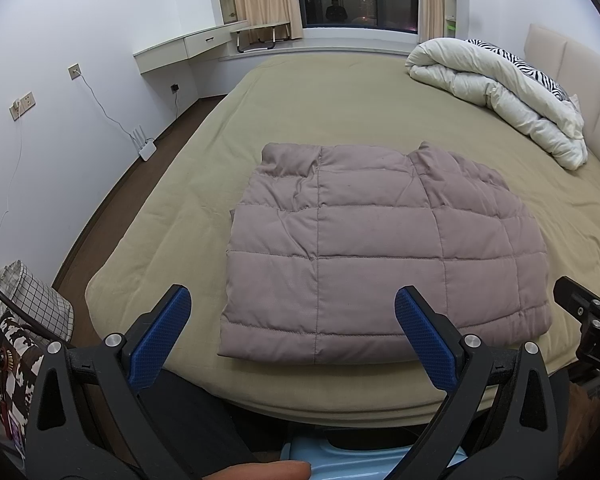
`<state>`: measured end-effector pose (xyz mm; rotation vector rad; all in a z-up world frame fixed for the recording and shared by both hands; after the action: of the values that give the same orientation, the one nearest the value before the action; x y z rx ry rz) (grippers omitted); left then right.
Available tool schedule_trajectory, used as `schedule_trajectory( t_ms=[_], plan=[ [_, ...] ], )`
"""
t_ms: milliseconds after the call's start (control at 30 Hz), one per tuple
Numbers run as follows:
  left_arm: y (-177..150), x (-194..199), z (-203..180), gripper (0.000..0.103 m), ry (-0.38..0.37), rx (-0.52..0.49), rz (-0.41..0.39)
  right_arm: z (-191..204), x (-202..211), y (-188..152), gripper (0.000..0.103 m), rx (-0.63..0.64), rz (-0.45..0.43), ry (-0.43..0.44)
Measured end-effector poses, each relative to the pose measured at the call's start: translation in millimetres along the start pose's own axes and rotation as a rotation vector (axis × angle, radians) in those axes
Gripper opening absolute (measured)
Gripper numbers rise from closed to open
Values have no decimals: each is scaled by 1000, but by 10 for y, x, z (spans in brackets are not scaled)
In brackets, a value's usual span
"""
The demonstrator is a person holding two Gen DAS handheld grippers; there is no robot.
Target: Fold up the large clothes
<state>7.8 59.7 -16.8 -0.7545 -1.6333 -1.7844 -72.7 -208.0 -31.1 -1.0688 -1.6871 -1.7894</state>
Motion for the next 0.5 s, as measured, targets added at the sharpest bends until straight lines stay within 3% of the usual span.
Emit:
schedule_trajectory(
  t_ms=[500],
  plan=[
    [7,-28,16,103,-13,-2,2,-11,-13,-19,103,2,3,2]
  ],
)
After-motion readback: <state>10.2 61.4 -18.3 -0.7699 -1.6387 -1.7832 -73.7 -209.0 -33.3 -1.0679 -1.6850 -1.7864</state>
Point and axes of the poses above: each gripper's, at about its wrist camera, not at the fingertips, and x roughly against the way its jaws point, z to its left, y to its top, the point moved 1 cm from there along -x, roughly the way its jaws point, and after that the axes turned 2 degrees about -y, right-handed, at the moved point
